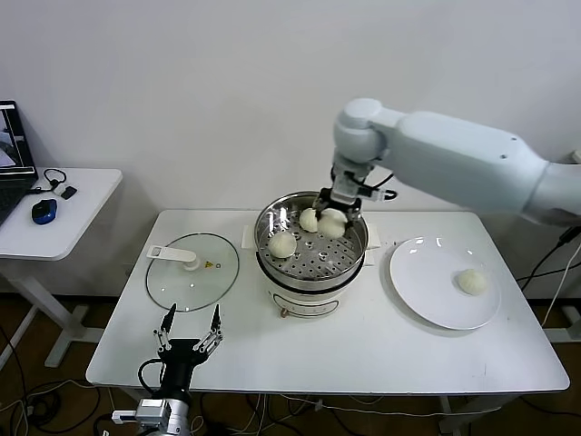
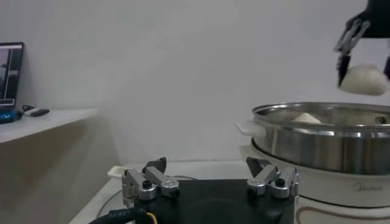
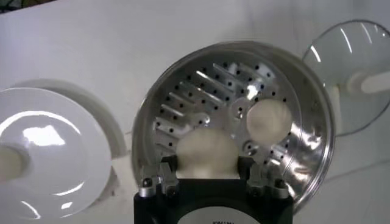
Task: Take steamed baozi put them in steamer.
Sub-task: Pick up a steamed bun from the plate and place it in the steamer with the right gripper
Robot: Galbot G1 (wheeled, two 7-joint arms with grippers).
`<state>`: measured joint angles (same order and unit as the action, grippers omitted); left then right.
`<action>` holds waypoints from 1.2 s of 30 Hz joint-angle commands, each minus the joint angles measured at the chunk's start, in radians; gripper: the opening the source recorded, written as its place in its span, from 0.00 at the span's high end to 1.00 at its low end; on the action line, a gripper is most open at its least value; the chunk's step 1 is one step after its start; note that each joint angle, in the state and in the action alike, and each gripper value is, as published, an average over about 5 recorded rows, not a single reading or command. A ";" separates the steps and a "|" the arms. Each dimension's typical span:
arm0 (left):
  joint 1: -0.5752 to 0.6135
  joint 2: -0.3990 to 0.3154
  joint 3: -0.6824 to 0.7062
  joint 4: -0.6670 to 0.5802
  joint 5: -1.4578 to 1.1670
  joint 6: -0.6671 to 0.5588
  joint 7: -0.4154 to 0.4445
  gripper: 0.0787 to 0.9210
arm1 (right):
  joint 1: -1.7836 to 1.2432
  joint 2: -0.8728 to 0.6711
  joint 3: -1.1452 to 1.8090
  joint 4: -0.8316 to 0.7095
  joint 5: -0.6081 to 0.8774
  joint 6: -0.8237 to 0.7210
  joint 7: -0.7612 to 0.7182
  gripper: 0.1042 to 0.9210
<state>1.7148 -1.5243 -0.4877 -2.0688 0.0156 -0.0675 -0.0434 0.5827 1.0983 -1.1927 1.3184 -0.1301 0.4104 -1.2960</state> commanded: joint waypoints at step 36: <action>-0.015 -0.005 0.015 0.018 0.004 -0.001 -0.001 0.12 | -0.143 0.061 -0.010 -0.011 -0.090 0.018 -0.009 0.35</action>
<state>1.7004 -1.5291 -0.4730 -2.0499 0.0192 -0.0700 -0.0437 0.4464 1.1579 -1.2040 1.3071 -0.2072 0.4284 -1.3039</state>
